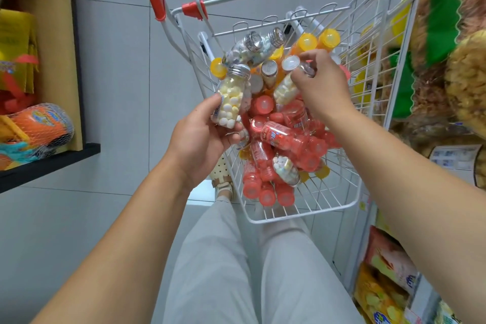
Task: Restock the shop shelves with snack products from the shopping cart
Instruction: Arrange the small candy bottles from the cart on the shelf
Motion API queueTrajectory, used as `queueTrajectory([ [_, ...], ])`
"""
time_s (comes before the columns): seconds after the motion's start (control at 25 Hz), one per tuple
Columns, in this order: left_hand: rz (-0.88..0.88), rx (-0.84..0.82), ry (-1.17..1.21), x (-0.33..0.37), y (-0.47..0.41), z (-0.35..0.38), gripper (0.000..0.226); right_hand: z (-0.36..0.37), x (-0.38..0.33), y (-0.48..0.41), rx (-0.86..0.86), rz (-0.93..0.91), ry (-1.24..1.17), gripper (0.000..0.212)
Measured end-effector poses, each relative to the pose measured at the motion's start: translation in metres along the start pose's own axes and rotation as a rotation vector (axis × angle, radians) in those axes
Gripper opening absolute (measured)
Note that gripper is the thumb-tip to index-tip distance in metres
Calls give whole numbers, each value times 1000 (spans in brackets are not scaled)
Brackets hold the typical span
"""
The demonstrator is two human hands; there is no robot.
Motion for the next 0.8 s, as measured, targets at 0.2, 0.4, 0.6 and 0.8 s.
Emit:
queueTrajectory([
  [0.2, 89, -24, -49, 3, 2, -1, 24, 10, -18, -8, -103, -133, 429, 40],
  [0.4, 145, 65, -14, 8, 6, -10, 23, 31, -26, -23, -52, -134, 550, 41],
  [0.6, 138, 96, 9, 7, 9, -12, 26, -16, 6, 10, -104, -99, 46, 31],
  [0.8, 137, 73, 22, 2, 9, 14, 31, -53, 8, 66, -415, -35, -395, 28],
])
Point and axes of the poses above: each hand's wrist, its own y-axis away from the middle knuckle, its own z-axis out of the palm, x = y × z, the point moved 2 cm from there along -y, towards the middle knuckle, and after that the axes turned 9 degrees about z, right-handed, at the moved point
